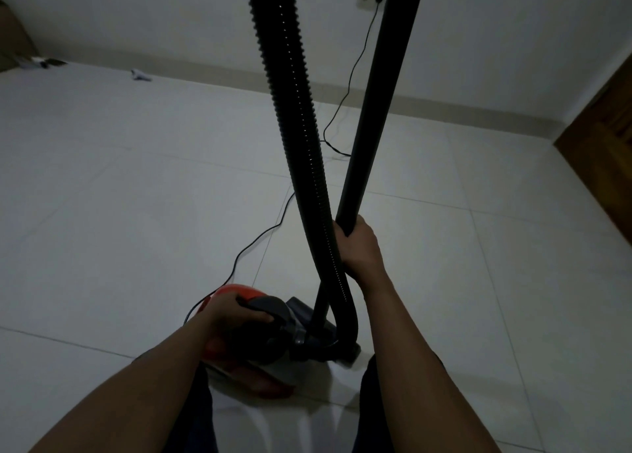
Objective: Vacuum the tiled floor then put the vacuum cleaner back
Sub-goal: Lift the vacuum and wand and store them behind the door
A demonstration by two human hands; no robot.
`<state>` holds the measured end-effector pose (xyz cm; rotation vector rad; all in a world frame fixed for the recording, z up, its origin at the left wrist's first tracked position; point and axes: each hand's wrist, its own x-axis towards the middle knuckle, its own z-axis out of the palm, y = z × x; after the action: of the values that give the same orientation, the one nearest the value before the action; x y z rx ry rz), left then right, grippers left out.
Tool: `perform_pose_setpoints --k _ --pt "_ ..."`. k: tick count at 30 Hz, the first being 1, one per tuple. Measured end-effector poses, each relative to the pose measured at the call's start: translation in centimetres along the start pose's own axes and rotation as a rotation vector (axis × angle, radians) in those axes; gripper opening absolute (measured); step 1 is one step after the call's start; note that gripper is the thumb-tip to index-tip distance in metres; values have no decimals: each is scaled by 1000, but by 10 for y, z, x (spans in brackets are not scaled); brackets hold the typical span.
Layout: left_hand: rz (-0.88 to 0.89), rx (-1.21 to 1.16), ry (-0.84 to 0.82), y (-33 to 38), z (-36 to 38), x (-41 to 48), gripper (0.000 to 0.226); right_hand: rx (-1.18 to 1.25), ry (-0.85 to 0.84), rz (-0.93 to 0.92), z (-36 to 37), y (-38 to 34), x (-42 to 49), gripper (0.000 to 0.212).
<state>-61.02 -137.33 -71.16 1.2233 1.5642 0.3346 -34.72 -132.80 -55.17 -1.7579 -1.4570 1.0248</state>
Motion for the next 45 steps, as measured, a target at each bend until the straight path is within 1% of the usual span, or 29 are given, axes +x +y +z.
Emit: perform_pose_setpoints --k 2,4,8,12,15,17,19,22,25,30,31,32,35,36,39,41,43,45 --pt "-60 -35 -49 2 -4 0 61 -4 2 2 1 1 -1 51" --pt "-104 -36 -97 5 -8 0 55 -11 3 -1 2 0 -1 51" --pt "-110 -1 -153 9 -12 2 50 -10 9 -12 5 2 0 53" --pt "-95 44 -102 12 -14 0 38 0 1 -13 5 5 2 52" --pt "-85 105 -131 19 -16 0 27 11 30 -26 5 10 6 52" --pt "-109 126 -164 21 -18 1 28 22 42 -31 6 13 9 48" --pt "-128 143 -169 24 -20 1 34 30 49 -38 7 16 12 38" --pt "-137 181 -125 25 -22 5 35 44 59 -54 7 18 16 25" --pt "-132 177 -64 21 -20 7 33 47 66 -52 7 18 18 23" --pt "-96 206 -26 14 -21 10 33 66 60 -53 10 20 18 20" --pt "-108 227 -6 11 -20 13 39 70 60 -53 10 20 18 20" --pt "-118 257 7 9 -20 15 53 74 62 -54 10 20 18 20" --pt "-143 326 -2 6 -21 16 115 93 65 -53 10 20 16 20" --pt "-162 330 -4 9 -22 13 126 99 65 -55 10 19 15 20" --pt "-209 365 27 14 -21 7 149 111 64 -62 10 18 13 19" --pt "-252 481 36 14 -19 4 165 98 61 -67 9 18 13 18" --pt "-260 533 42 10 -16 3 171 94 55 -68 7 18 13 19" --pt "-247 524 51 7 -15 4 173 112 47 -72 6 18 13 22"
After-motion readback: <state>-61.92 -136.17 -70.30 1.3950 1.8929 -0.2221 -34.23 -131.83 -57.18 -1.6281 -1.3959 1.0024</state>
